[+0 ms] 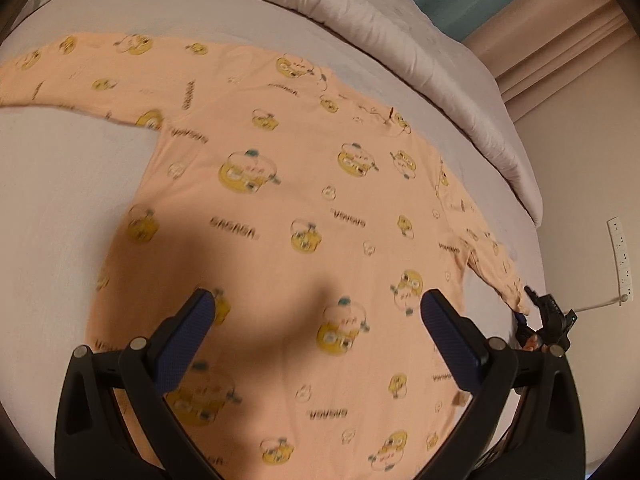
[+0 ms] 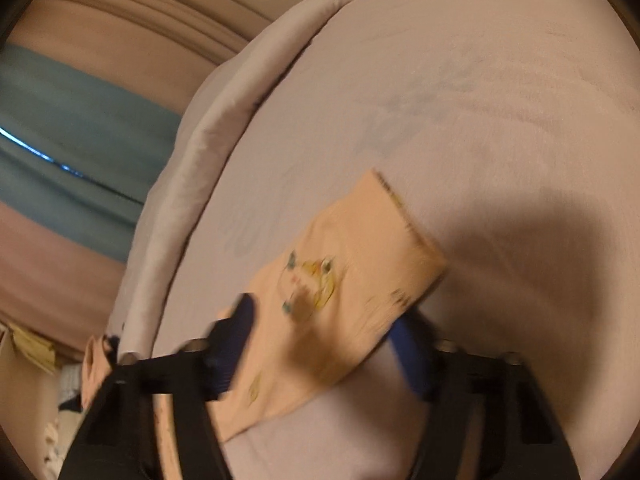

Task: Fold small clothes
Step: 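Grasp the sleeve cuff nearest the right tool with the right gripper, then lift the sleeve and fold it across the shirt body, then release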

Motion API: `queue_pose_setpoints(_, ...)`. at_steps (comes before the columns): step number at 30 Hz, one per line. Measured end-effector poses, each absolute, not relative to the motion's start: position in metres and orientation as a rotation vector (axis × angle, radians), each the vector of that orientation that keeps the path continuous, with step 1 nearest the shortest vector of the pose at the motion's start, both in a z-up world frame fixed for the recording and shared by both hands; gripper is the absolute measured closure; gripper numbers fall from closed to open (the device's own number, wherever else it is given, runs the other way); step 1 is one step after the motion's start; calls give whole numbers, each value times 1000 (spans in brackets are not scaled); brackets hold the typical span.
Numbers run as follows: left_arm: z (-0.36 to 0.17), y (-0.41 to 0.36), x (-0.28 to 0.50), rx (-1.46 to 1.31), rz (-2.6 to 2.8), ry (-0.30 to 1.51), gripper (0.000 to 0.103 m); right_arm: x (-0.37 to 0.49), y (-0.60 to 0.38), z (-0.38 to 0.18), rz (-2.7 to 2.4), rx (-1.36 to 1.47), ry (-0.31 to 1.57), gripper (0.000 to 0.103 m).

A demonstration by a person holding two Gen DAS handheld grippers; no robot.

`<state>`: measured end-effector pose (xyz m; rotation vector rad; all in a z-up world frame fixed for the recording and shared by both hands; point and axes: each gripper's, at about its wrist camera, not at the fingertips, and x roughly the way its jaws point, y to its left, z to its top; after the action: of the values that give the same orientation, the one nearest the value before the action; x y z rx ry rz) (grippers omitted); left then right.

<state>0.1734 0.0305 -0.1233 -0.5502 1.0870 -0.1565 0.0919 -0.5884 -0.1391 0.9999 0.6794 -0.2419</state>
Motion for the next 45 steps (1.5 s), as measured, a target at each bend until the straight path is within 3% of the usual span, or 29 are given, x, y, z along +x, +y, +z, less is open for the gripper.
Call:
queue_pose_setpoints(1, -124, 29, 178, -550, -158, 1086, 0, 92, -589, -140, -248, 997, 681, 67)
queue_pose_setpoints(3, -124, 27, 183, -550, -163, 1083, 0, 90, -592, -140, -276, 984, 687, 93)
queue_pose_setpoints(11, -125, 36, 191, -571, -169, 1075, 0, 101, -544, -83, -133, 717, 624, 95)
queue_pose_setpoints(16, -114, 60, 185, -617, -145, 1031, 0, 123, -436, -13, 125, 447, 606, 96)
queue_pose_setpoints(23, -100, 115, 154, -643, -63, 960, 0, 165, -280, 32, 351, 171, 594, 96)
queue_pose_setpoints(31, -109, 167, 137, -726, 6, 943, 0, 160, -127, -10, 524, -117, 614, 96)
queue_pose_setpoints(39, -112, 186, 137, -738, 29, 952, 0, 175, -70, -67, 561, -221, 727, 95)
queue_pose_setpoints(40, -111, 186, 138, -739, 28, 952, 0, 178, -61, -67, 575, -217, 726, 92)
queue_pose_setpoints(41, -110, 186, 139, -740, 25, 951, 0, 181, -54, -69, 587, -213, 743, 74)
queue_pose_setpoints(42, -108, 185, 141, -741, 20, 946, 0, 185, -51, -69, 606, -197, 790, 44)
queue_pose_setpoints(43, -107, 185, 143, -743, 15, 940, 0, 184, -50, -70, 635, -163, 825, 34)
queue_pose_setpoints(45, -103, 183, 149, -748, -8, 918, 0, 177, -68, -61, 760, -44, 824, 32)
